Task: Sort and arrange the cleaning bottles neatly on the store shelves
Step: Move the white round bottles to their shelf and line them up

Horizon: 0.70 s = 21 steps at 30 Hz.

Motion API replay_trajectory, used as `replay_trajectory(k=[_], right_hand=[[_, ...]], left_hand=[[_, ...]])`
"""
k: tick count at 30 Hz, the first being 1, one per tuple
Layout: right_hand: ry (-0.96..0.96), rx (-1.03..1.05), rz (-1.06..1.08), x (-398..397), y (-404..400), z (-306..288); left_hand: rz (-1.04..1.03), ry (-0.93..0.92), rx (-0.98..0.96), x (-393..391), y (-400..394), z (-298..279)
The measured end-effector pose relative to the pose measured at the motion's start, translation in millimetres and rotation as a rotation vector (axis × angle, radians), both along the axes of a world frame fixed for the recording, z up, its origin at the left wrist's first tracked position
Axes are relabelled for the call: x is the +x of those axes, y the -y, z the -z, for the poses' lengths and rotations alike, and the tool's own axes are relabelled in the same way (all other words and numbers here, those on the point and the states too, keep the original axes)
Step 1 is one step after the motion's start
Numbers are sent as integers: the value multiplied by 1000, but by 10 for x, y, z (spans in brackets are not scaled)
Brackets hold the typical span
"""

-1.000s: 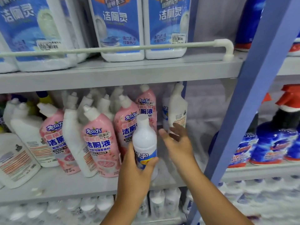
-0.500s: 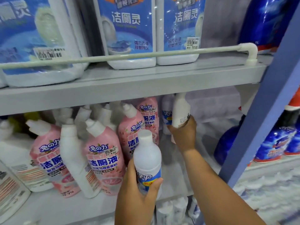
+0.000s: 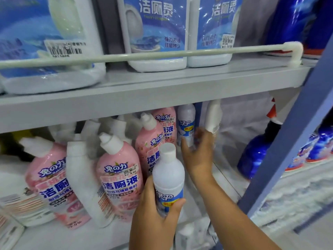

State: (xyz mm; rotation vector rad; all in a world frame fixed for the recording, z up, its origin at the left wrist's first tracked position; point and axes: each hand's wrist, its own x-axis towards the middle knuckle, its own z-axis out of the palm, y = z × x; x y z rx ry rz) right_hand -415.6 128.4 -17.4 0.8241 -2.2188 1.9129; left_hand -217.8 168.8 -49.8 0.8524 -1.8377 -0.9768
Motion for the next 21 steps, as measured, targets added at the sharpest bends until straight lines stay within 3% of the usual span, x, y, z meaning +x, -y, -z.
replay_trajectory(k=[2, 6, 11, 15, 21], right_hand=[[55, 10, -113, -56, 170, -98], [228, 111, -56, -280, 559, -246], [143, 246, -60, -361, 619, -156], [104, 244, -25, -316, 536, -75], [145, 131, -161, -64, 105, 97]], left_hand=[[20, 1, 5, 5, 8, -2], [42, -25, 39, 33, 19, -65], [51, -25, 67, 46, 37, -82], [47, -24, 105, 66, 41, -86], [60, -49, 140, 96, 22, -92]])
